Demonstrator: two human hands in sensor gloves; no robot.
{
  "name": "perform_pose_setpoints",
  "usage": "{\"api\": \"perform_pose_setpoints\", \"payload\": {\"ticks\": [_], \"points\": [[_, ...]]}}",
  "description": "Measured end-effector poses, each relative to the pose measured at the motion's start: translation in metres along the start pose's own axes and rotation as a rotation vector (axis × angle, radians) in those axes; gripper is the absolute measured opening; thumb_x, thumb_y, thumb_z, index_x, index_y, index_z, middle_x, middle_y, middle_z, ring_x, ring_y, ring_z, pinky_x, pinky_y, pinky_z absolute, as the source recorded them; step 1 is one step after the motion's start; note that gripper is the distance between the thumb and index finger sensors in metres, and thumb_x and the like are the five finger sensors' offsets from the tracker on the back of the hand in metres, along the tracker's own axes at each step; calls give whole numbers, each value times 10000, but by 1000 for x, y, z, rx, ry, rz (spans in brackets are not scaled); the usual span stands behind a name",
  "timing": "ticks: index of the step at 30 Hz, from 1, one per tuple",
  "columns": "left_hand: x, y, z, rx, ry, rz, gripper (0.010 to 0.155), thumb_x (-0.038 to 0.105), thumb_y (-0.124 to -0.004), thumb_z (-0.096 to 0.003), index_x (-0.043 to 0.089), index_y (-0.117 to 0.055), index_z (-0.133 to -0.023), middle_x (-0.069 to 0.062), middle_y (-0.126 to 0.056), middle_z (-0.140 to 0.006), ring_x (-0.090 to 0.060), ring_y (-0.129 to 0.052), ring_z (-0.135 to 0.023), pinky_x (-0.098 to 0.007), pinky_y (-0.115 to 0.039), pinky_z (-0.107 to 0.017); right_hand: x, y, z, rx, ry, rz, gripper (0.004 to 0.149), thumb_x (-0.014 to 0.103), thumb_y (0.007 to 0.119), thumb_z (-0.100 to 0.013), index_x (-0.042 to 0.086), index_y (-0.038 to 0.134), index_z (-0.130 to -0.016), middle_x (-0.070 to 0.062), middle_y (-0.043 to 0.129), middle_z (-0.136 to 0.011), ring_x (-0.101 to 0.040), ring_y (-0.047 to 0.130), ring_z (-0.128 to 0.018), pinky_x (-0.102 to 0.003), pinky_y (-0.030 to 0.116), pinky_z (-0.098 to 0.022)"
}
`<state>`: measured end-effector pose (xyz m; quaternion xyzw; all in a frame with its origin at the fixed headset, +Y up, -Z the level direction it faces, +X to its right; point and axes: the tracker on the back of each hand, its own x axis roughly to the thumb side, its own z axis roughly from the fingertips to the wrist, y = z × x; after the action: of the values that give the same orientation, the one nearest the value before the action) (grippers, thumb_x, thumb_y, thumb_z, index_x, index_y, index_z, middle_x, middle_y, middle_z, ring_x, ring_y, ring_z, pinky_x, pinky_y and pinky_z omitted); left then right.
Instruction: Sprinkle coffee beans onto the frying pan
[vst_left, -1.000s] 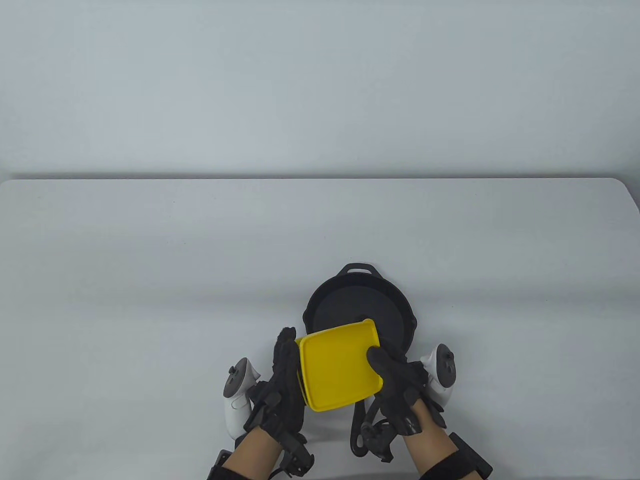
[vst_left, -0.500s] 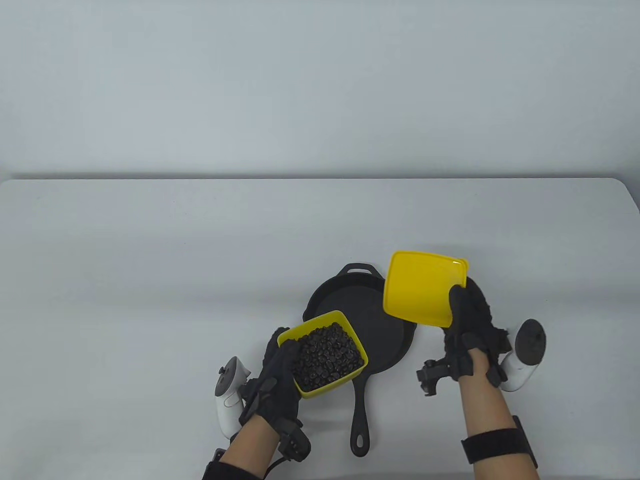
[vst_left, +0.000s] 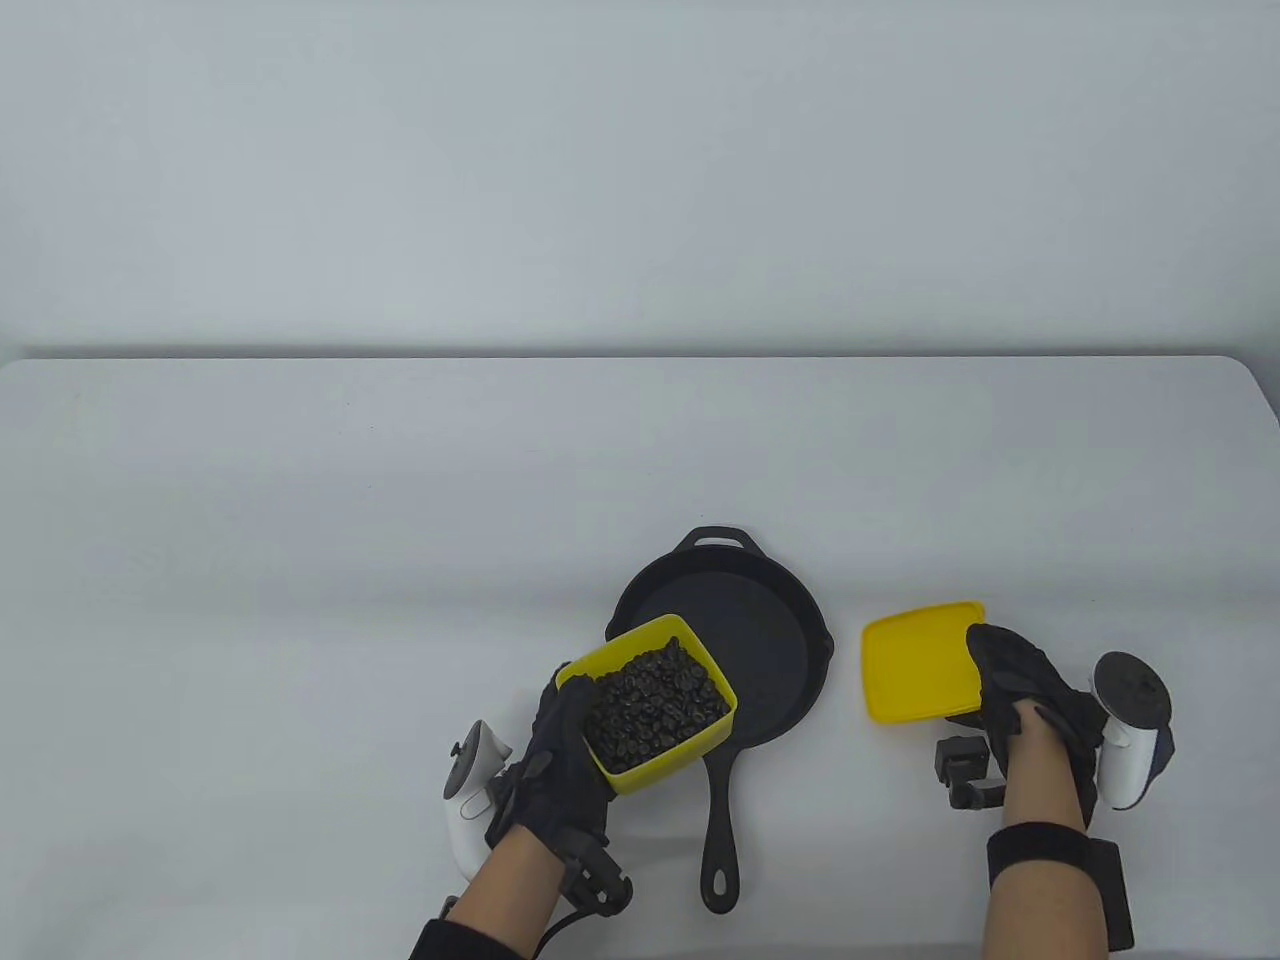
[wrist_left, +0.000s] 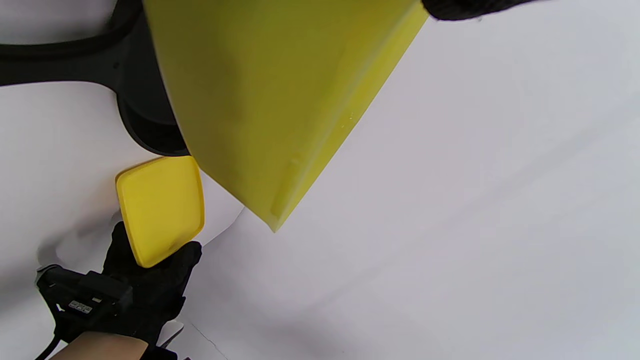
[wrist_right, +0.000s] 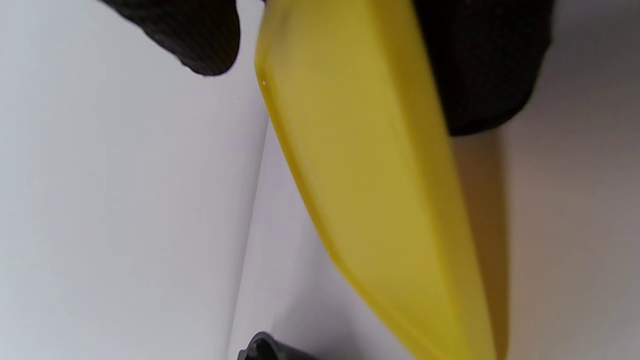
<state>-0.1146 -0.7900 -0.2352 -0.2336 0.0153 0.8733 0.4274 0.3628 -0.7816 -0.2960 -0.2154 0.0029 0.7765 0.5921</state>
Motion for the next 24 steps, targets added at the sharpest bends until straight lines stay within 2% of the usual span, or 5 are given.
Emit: {"api": "perform_pose_setpoints", "payload": {"ticks": [7,11,15,20,24], "points": [[4,4,-1,22,-21,-42,760,629,-548,-588,342,3,-1025,-148,-296,-1023,-375,-646,-922,-425,-709,-673,70,-13,19,-234,-289,691,655,480,669,-604,-8,558,-1026,-308,622,-970,-509,846,-757,-552,778,-470],[4,5,-3,38,-29,-89,760,629,-550,-589,343,4,-1025,-146,-290,-1025,-378,-637,-927,-429,-703,-678,143,28,56,-194,-684,646,657,433,720,-587,-37,582,-1024,-346,602,-976,-583,787,-759,-623,710,-476],[4,7,-3,48,-42,-118,762,628,-551,-590,344,8,-1023,-148,-282,-1025,-383,-627,-931,-435,-694,-683,206,82,121,-247,-1052,1036,640,504,700,-576,64,623,-1035,-241,688,-1002,-472,885,-774,-552,780,-498],[5,10,-4,63,-65,-145,761,628,-552,-589,348,9,-1022,-145,-280,-1026,-381,-626,-934,-435,-692,-686,238,146,174,182,-1272,694,647,441,858,-515,83,670,-1021,-223,711,-1007,-460,907,-787,-475,871,-441],[7,11,-2,77,-93,-174,763,628,-552,-588,350,14,-1018,-143,-274,-1027,-380,-618,-938,-437,-687,-691,233,186,173,431,-1093,821,708,488,882,-500,80,652,-1032,-223,679,-1029,-460,895,-816,-417,905,-438]]}}
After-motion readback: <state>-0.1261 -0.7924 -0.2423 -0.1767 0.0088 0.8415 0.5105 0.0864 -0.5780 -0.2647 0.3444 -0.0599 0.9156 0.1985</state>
